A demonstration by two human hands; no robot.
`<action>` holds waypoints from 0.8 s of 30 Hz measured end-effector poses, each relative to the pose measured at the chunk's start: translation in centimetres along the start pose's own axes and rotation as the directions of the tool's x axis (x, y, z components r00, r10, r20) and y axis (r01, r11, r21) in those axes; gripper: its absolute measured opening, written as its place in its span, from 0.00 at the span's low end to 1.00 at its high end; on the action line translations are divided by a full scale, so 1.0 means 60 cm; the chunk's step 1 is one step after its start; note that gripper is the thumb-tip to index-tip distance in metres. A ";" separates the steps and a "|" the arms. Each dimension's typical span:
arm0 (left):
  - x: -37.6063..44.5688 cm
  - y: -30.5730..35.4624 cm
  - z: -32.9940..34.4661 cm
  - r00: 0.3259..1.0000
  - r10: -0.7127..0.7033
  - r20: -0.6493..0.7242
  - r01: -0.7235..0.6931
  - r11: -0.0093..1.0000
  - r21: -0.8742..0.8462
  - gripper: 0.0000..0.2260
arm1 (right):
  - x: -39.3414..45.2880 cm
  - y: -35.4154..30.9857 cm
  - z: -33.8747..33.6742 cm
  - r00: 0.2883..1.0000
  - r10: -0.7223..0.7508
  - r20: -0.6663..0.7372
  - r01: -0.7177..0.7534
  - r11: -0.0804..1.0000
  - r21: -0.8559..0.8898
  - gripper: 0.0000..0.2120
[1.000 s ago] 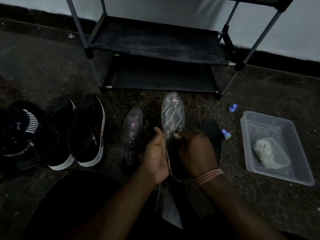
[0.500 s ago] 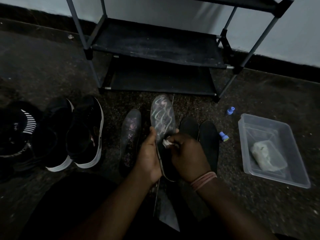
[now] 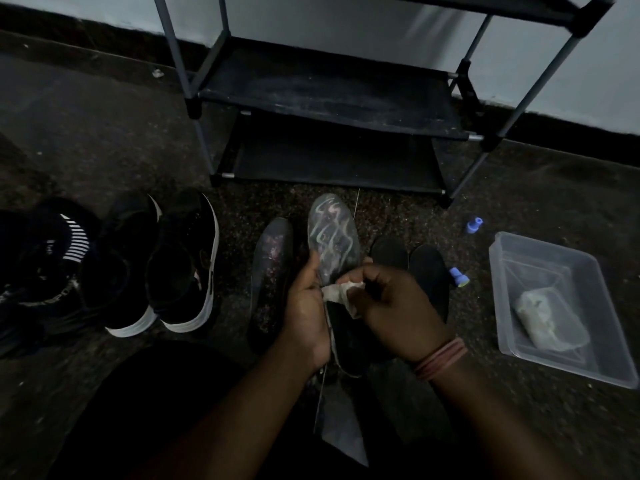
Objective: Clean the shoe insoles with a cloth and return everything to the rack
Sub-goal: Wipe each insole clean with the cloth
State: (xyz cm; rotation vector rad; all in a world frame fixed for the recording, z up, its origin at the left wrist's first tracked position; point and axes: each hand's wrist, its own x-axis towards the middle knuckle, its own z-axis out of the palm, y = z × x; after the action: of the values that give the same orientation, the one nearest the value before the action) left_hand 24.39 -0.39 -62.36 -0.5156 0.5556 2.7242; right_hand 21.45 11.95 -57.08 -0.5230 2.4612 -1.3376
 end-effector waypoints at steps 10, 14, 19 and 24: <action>-0.002 -0.010 -0.009 0.999 0.021 -0.033 -0.019 0.998 0.055 0.34 | -0.023 -0.023 0.054 0.950 -0.189 -0.248 0.090 0.928 -0.362 0.06; 0.003 -0.010 -0.023 0.999 0.002 -0.055 0.001 0.999 0.049 0.37 | -0.023 -0.043 0.055 0.982 -0.160 -0.096 0.115 0.922 -0.369 0.10; -0.001 -0.026 -0.004 0.999 0.015 -0.052 -0.012 0.998 0.064 0.30 | -0.005 0.001 0.014 0.955 -0.047 -0.292 -0.065 0.929 -0.364 0.07; 0.000 -0.022 -0.018 1.000 -0.014 -0.024 0.015 0.999 0.044 0.35 | -0.018 -0.019 0.040 0.980 -0.035 -0.196 -0.003 0.982 -0.190 0.09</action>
State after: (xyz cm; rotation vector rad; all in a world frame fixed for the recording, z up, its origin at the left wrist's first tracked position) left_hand 25.17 0.29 -63.67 -0.5389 0.6146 2.6893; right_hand 23.59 10.07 -57.31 -0.4732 2.7719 -1.2217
